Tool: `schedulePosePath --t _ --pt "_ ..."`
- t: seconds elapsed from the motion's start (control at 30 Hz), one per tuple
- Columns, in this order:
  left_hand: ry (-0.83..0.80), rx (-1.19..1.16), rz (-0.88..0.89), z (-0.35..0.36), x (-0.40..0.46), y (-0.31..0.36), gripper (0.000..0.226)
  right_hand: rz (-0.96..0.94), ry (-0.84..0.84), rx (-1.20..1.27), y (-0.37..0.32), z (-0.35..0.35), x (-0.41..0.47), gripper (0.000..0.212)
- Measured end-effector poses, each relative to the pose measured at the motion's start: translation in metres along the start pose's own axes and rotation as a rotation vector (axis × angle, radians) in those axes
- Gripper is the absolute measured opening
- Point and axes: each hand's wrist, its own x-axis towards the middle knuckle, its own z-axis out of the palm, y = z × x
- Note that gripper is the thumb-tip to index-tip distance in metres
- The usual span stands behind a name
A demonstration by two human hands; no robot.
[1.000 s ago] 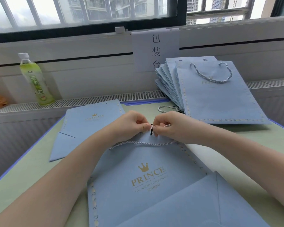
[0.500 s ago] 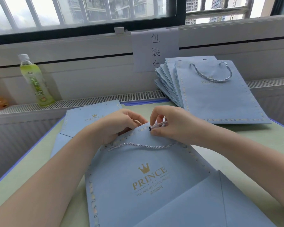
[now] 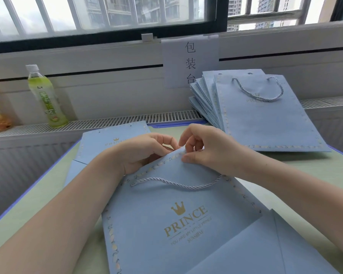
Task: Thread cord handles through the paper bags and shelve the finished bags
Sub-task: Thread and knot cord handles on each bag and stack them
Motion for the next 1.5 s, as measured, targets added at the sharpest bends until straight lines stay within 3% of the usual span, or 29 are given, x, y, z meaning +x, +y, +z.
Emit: schedulePosePath --t 0.17,0.3,0.47,0.67,0.83,0.97,1.07,1.17,1.23,1.33,1.4,1.5 --pt "-0.069 -0.104 0.002 -0.001 -0.003 -0.001 0.014 -0.012 0.012 -0.072 -0.003 -0.001 0.0 0.028" --pt "-0.115 -0.086 -0.035 -0.002 -0.004 -0.001 0.047 -0.055 -0.043 -0.141 -0.005 0.002 -0.003 0.029" --pt "-0.063 0.036 -0.056 0.007 -0.004 0.002 0.028 -0.05 -0.137 -0.191 -0.003 0.008 -0.007 0.033" --pt "0.204 0.256 0.007 0.014 0.001 0.002 0.014 0.005 -0.19 -0.341 -0.001 0.007 -0.007 0.032" --pt "0.212 0.393 -0.06 0.012 -0.002 0.004 0.01 0.088 -0.192 -0.449 0.006 0.004 -0.004 0.033" --pt "0.172 0.485 -0.064 0.011 -0.001 0.003 0.018 0.128 -0.182 -0.197 0.008 -0.003 -0.002 0.023" --pt "0.172 0.518 -0.066 0.012 -0.001 0.004 0.016 0.152 -0.04 0.219 -0.002 -0.012 -0.001 0.012" --pt "0.174 0.577 -0.075 0.012 -0.001 0.004 0.013 0.118 0.12 0.385 -0.008 -0.022 0.001 0.012" --pt "0.198 0.623 -0.066 0.013 0.0 0.002 0.009 0.039 0.229 0.269 -0.007 -0.027 0.002 0.012" --pt "0.189 0.688 -0.038 0.016 0.0 0.001 0.005 -0.11 0.363 -0.296 0.005 -0.022 0.003 0.009" --pt "0.173 0.695 -0.015 0.019 0.001 0.001 0.008 -0.085 0.304 -0.495 0.012 -0.015 0.001 0.013" --pt "0.268 0.745 0.083 0.027 0.007 -0.001 0.02 0.044 0.047 -0.604 0.017 -0.006 -0.001 0.026"
